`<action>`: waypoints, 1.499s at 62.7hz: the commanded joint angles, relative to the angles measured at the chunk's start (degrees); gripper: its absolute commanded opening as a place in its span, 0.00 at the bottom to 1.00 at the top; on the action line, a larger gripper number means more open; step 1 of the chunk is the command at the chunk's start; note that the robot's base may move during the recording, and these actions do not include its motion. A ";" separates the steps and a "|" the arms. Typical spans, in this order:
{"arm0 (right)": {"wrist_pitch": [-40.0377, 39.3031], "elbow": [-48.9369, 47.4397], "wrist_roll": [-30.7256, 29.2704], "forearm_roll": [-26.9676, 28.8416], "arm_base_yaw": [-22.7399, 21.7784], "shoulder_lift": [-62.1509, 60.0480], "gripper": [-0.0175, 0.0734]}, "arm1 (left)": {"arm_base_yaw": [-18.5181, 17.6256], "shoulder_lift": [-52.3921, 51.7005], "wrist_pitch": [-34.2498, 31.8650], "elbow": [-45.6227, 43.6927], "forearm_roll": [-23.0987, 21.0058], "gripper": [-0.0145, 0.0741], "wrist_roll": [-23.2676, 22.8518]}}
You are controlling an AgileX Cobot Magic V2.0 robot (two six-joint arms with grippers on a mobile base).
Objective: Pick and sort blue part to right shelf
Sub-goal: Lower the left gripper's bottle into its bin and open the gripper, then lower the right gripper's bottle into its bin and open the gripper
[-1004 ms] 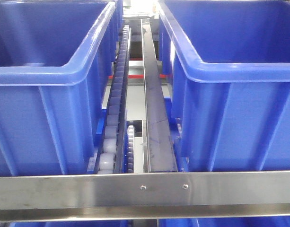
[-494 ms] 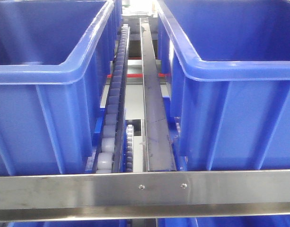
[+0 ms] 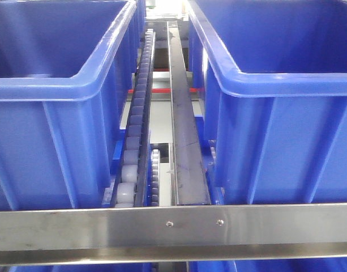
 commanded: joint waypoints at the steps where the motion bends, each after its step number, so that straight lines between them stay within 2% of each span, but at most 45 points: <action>1: -6.19 -1.60 0.06 -0.24 -0.26 0.58 0.62 | -0.13 0.55 -5.21 -1.76 -0.74 0.58 0.00; 15: -9.57 -1.60 0.06 -0.24 -0.26 0.58 0.62 | -0.13 0.55 -5.21 -1.76 -1.10 0.58 0.00; 22: -11.07 -1.60 0.06 4.30 -0.26 1.65 0.62 | -0.13 0.55 -5.10 -1.76 -1.10 0.58 0.00; 29: -16.24 -1.60 0.06 8.56 -0.26 6.37 0.62 | -0.13 1.00 -5.21 -1.76 -1.10 0.58 0.00; 40: -26.38 -1.73 0.06 8.62 -0.26 18.35 0.62 | -0.26 5.28 -5.21 -1.76 -1.10 0.58 0.00; 51: -34.46 -4.29 0.06 8.56 -0.26 30.22 0.62 | -3.73 13.43 -6.05 -3.42 -0.89 0.58 0.00; 60: -37.22 -6.33 0.06 8.56 -0.26 36.18 0.63 | -7.49 20.73 -8.38 -4.76 3.63 0.59 0.00; 68: -39.07 -6.85 0.06 8.56 -0.26 37.90 0.63 | -8.75 26.42 -10.00 -6.72 2.84 0.67 -0.11; 73: -39.22 -6.85 0.06 8.56 -0.26 37.90 0.68 | -8.75 28.36 -10.00 -8.56 0.41 0.77 -0.24; 78: -40.16 -6.85 0.06 8.56 -0.26 37.85 0.76 | -8.75 30.20 -9.89 -10.37 0.40 0.82 -0.24; 85: -40.66 -6.85 0.06 8.56 -0.26 37.85 0.85 | -8.75 32.06 -9.89 -11.48 0.40 0.83 -0.24; 94: -39.97 -6.85 0.06 8.56 -0.26 37.85 0.84 | -8.75 32.60 -10.01 -11.48 0.40 0.83 -0.24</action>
